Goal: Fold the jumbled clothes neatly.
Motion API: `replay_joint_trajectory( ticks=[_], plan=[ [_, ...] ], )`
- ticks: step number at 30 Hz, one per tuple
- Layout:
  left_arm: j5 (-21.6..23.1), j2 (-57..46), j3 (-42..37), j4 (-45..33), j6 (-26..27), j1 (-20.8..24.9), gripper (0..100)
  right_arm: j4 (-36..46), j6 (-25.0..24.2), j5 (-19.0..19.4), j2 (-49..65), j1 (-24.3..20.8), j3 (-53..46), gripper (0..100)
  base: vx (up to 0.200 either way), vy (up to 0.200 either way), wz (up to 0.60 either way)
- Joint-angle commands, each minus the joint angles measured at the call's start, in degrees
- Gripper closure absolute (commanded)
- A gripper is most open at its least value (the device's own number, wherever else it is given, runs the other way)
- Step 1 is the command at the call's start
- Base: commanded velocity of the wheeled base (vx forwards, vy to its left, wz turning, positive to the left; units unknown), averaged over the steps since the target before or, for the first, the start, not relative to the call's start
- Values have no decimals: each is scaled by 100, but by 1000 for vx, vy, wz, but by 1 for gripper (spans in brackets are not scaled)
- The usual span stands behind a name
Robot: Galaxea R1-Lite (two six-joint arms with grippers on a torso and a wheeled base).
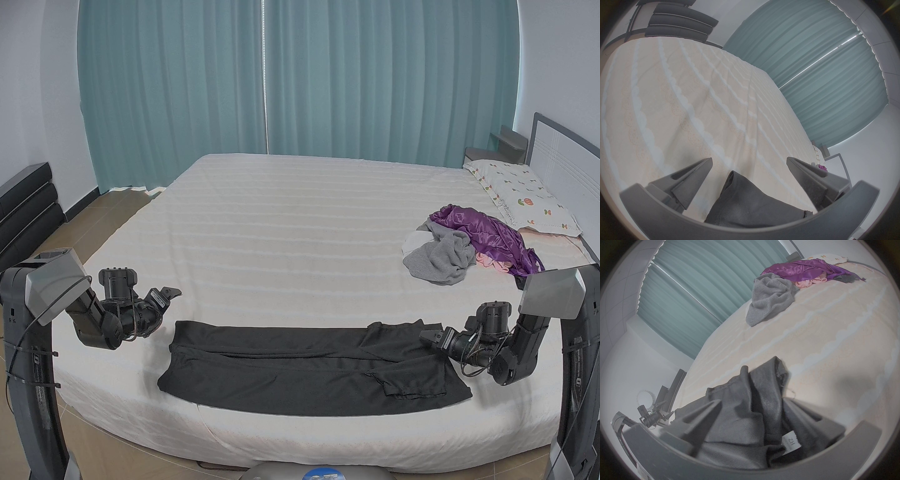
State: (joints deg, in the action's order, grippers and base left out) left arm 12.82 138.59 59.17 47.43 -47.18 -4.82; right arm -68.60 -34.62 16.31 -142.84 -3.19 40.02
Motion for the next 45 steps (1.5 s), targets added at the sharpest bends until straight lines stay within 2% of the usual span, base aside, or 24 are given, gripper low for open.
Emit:
replay_joint_trajectory(
  ticks=[1, 6, 21, 26, 27, 33, 36, 39, 45],
  plan=[
    [1, 10, 7, 3, -2, -2, 0, 118, 26, -14, 10, -6, -21, 100, 0, 0, 0],
    [1, 10, 7, 3, -2, -2, 0, 259, 307, -49, 10, 82, -65, 100, 0, 0, 0],
    [-8, -87, -213, -32, 51, 42, 0, 250, 324, -49, 98, 232, -205, 100, 0, 0, 0],
    [-8, -377, -688, -129, 323, 253, 0, 250, 324, -49, 72, 232, -205, 100, 0, 0, 0],
    [-8, -403, -767, -173, 367, 288, 0, 233, 324, -49, 72, 232, -197, 0, 0, 0, 0],
    [-149, -544, -820, -815, 587, 464, 0, 241, 245, -31, 186, 232, -205, 0, 0, 0, 0],
    [-360, -500, -802, -832, 596, 613, 0, 250, 175, -31, 274, 232, -205, 0, 0, 0, 0],
    [-711, -439, -758, -832, 666, 736, 0, 241, -115, -40, 397, 240, -197, 0, 0, 0, 0],
    [-773, -483, -811, -806, 780, 745, 0, 259, -519, -40, 485, 267, -135, 0, 0, 0, 0]
  ],
)
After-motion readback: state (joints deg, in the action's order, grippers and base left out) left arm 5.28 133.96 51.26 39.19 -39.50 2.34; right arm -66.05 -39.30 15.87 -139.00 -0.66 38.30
